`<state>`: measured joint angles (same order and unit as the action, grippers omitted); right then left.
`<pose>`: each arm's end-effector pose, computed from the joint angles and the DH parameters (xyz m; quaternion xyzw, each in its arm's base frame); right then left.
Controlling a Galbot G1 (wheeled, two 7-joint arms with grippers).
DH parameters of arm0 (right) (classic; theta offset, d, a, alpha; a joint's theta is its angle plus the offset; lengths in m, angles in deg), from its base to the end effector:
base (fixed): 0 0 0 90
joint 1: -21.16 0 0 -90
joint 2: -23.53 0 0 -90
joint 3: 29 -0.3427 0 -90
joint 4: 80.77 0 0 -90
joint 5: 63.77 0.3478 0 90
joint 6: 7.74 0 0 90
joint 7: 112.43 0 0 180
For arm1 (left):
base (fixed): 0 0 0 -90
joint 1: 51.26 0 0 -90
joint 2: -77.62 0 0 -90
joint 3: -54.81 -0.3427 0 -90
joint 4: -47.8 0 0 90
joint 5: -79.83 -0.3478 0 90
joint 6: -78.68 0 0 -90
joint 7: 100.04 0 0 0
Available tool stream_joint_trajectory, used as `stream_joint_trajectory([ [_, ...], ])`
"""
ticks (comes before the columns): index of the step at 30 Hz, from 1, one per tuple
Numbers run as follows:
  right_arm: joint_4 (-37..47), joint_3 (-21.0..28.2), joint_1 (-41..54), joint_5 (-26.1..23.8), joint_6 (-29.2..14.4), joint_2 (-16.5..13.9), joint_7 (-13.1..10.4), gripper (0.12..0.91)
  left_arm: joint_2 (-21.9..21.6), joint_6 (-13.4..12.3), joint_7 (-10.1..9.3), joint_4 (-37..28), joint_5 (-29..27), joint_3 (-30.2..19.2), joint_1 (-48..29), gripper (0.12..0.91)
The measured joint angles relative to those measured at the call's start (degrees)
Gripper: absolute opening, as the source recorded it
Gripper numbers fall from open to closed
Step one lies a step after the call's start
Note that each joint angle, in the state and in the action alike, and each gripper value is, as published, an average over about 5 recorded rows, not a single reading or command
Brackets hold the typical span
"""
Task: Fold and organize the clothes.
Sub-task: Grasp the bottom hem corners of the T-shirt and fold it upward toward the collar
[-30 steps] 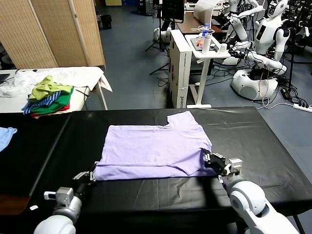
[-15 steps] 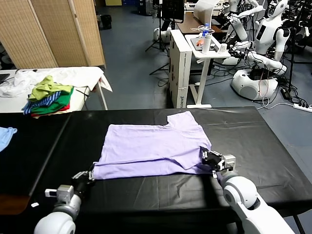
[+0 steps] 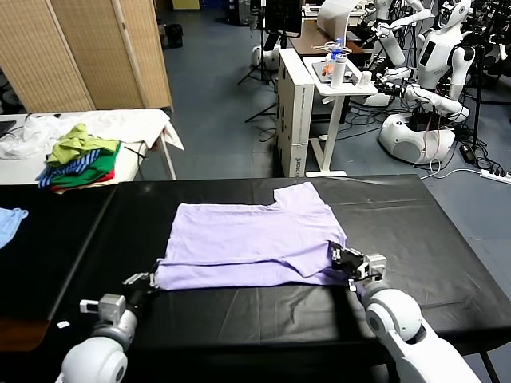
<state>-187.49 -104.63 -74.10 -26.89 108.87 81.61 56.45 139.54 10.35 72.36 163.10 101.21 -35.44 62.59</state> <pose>0.2984 -0.0581 -0.2782 0.0982 -0.9698 -0.0040 0.2232 0.2181 0.0901 -0.2843 -0.0298 -0.9790 -0.0675 0.1902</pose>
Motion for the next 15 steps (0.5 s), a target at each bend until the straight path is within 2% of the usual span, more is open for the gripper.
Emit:
stream_joint_trajectory([
  [2,-0.94,-0.62,-0.73,0.06,0.51,-0.42,0.96,0.254,-0.18,0.16,-0.1,-0.05,0.09,-0.12,-0.36,0.145],
  [5,-3.02,-1.88,-2.36,0.19,0.92,-1.3,1.85,0.436,-0.17,0.42,-0.28,0.16,0.08,0.08,-0.33,0.2],
  [8,-5.49,-3.42,-4.67,0.23,1.0,-2.22,2.31,0.626,0.16,0.61,-0.36,0.73,0.04,0.76,0.33,0.357],
  [11,-7.92,-5.09,-7.42,-0.38,0.8,-3.02,2.91,0.801,0.78,0.63,-0.38,1.46,-0.22,1.57,1.35,0.547],
  [13,-9.4,-6.22,-9.45,-0.98,0.46,-3.39,3.21,0.873,1.27,0.58,-0.37,1.95,-0.54,2.05,2.16,0.68],
  [15,-10.64,-7.31,-11.57,-1.37,0.11,-3.58,3.33,0.896,1.81,0.53,-0.37,2.38,-0.8,2.42,3.02,0.795],
])
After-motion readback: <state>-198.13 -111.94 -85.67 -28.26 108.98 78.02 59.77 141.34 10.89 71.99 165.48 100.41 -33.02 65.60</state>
